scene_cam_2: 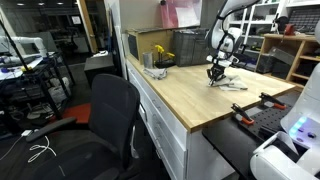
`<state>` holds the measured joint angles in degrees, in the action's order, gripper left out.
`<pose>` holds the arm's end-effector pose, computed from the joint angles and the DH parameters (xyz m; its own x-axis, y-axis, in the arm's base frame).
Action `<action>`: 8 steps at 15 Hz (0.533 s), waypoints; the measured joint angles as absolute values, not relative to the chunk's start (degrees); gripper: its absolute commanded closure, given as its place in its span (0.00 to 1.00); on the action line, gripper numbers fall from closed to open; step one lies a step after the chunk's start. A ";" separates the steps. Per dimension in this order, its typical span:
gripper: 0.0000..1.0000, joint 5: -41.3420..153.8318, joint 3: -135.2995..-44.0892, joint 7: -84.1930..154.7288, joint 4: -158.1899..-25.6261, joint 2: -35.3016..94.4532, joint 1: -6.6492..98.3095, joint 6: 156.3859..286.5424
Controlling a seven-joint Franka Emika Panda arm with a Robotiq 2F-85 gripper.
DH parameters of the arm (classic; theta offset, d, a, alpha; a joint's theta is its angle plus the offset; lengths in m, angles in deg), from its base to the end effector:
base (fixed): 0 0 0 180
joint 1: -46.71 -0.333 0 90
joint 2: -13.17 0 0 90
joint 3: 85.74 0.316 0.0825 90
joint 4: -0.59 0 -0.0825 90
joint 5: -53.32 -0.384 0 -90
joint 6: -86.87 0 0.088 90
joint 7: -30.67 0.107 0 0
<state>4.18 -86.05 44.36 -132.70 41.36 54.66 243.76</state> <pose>0.4793 -0.0996 0.1167 0.3817 -0.8951 -0.2306 -0.9199 -0.3434 -0.1894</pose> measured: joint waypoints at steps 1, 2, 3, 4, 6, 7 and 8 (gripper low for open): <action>0.99 4.18 -86.05 44.28 -132.71 40.59 54.78 243.30; 0.99 4.18 -86.05 44.07 -132.77 39.50 54.86 242.67; 0.99 4.18 -86.05 43.63 -132.91 38.10 54.88 241.94; 0.99 4.18 -86.06 43.08 -133.08 36.28 54.90 240.85; 0.99 4.18 -86.06 41.91 -133.67 31.90 54.86 238.46; 0.99 4.20 -86.06 41.34 -133.94 29.61 54.79 237.16; 0.99 4.28 -86.07 40.94 -134.20 27.15 54.62 235.82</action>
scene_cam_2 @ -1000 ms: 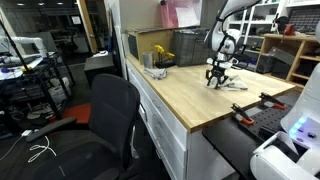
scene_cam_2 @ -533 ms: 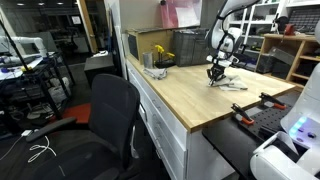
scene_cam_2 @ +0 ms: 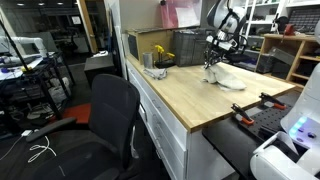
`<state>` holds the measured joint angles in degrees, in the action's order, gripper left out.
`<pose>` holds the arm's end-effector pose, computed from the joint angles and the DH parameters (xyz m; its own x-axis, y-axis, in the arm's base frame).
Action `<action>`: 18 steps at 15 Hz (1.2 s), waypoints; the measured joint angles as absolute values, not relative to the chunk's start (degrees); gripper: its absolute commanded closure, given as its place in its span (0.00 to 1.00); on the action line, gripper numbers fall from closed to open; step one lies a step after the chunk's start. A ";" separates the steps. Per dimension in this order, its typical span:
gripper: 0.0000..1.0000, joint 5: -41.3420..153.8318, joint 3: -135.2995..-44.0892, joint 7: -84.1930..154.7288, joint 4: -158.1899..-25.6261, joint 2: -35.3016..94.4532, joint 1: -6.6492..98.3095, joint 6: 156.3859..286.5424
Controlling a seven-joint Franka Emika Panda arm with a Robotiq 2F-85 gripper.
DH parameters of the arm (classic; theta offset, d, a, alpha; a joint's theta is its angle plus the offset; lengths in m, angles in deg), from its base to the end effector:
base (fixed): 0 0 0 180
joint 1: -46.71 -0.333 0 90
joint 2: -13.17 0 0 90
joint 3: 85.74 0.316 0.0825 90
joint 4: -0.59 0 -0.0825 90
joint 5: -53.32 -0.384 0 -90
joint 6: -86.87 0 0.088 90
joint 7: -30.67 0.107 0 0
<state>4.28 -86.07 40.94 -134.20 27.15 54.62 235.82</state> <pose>0.5010 -0.0880 0.2238 0.5062 -0.8348 -0.2162 -0.8367 -0.4147 -0.3578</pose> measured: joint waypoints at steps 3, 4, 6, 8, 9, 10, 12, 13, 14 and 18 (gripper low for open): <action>0.99 4.92 -86.09 40.88 -134.59 20.85 53.56 232.42; 0.99 5.05 -86.09 40.88 -134.71 18.96 53.01 231.60; 0.99 5.41 -86.05 40.88 -135.01 16.13 51.63 230.94; 0.99 6.04 -85.84 40.88 -135.17 14.35 49.87 230.44; 0.99 6.31 -85.56 40.88 -135.22 13.90 49.05 230.42; 0.69 6.80 -85.13 40.86 -135.25 13.65 48.19 230.36; 0.63 7.94 -84.16 40.27 -135.45 13.55 46.56 230.07; 0.54 8.38 -83.69 39.57 -135.66 13.54 45.86 229.94; 0.48 8.76 -83.25 38.73 -135.89 13.52 45.24 229.68; 0.17 9.15 -83.04 35.39 -136.63 13.49 44.33 228.08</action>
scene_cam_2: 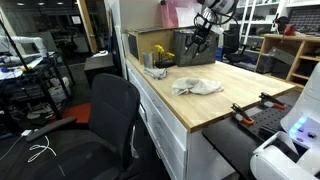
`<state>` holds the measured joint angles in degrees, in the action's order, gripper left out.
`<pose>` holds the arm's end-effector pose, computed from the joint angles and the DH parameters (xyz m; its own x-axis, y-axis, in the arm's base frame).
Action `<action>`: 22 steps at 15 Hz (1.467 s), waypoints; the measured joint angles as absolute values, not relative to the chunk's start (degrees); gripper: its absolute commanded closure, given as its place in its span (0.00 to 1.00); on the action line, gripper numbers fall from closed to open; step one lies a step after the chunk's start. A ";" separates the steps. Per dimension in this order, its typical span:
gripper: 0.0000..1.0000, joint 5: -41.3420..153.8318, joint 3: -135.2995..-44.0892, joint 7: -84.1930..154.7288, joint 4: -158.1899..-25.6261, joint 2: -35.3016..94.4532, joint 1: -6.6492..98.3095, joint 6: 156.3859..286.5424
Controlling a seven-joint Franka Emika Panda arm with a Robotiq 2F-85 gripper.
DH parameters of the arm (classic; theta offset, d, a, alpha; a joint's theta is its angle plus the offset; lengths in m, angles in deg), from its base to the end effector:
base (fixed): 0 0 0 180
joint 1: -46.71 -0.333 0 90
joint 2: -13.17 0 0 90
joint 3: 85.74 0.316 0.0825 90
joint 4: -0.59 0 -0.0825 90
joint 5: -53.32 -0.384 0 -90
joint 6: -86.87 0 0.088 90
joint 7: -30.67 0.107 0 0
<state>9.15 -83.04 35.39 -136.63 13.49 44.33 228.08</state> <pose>0.4968 0.0431 0.3195 0.8403 -0.5279 -0.1233 -0.5194 -0.7188 -0.4620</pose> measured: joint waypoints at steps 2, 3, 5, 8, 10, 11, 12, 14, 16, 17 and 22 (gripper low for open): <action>0.02 9.82 -83.62 34.56 -137.21 13.54 44.75 228.07; 0.00 10.31 -84.13 34.40 -137.52 13.71 45.06 228.07; 0.00 10.99 -85.45 34.10 -138.10 14.67 46.12 228.19; 0.00 11.60 -87.59 31.85 -138.22 18.17 48.31 228.87; 0.00 11.62 -88.60 30.09 -138.04 21.20 49.64 229.94; 0.00 11.64 -88.91 29.62 -137.90 22.83 50.31 230.66; 0.00 11.65 -89.11 29.48 -137.67 24.50 50.90 231.21; 0.00 11.67 -89.34 29.44 -136.95 27.68 51.86 232.04; 0.00 11.68 -89.35 29.44 -136.09 30.46 52.58 232.61; 0.00 11.68 -89.35 29.44 -135.67 31.57 52.84 232.84; 0.00 11.68 -89.30 29.36 -133.62 36.14 54.08 235.36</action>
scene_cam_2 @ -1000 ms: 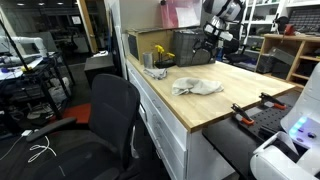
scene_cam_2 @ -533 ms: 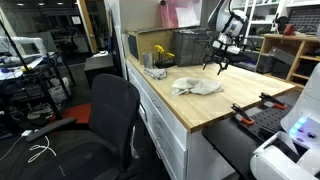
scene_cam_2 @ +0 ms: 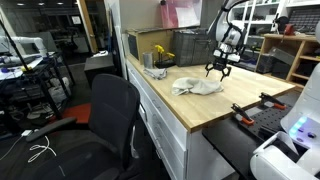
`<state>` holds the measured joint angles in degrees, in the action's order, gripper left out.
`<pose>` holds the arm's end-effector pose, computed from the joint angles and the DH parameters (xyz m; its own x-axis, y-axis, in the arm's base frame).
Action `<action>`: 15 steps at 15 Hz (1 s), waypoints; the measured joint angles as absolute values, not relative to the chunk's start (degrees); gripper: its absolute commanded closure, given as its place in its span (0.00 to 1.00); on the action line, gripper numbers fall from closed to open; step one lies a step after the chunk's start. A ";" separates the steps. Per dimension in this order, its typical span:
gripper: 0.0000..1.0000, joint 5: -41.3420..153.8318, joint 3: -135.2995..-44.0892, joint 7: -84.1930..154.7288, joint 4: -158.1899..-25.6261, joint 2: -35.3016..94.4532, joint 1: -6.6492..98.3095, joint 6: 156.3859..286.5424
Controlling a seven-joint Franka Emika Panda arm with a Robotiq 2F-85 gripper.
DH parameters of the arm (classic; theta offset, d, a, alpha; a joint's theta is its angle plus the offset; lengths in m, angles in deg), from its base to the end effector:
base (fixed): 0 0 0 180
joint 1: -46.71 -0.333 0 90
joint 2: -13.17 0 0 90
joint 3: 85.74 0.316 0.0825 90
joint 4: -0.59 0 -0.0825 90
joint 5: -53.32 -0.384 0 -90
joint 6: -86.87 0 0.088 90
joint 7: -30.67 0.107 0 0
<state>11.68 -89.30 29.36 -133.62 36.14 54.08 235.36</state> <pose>0.4791 -0.1075 0.1496 0.6876 -0.6936 -0.2147 -0.7254 -0.6433 -0.2449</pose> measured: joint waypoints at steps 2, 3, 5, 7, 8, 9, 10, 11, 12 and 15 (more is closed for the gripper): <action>0.00 11.68 -89.29 29.17 -132.91 37.56 54.67 236.16; 0.00 11.68 -89.29 28.97 -132.61 38.26 54.90 236.70; 0.00 11.68 -89.27 28.73 -132.25 39.54 55.29 237.86; 0.11 11.68 -89.25 28.72 -132.00 40.59 55.53 238.92; 0.26 11.69 -89.21 28.72 -131.88 41.06 55.67 239.40; 0.35 11.68 -89.07 28.71 -131.74 41.44 55.90 239.64; 0.42 11.68 -88.87 28.71 -131.59 41.73 56.17 239.71; 0.49 11.67 -88.59 28.71 -131.38 41.96 56.50 239.72; 0.58 11.66 -88.24 28.71 -131.16 42.13 56.87 239.72; 0.80 11.58 -87.45 28.72 -130.65 42.30 57.59 239.72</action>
<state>11.58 -87.45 28.72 -130.65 42.30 57.59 239.72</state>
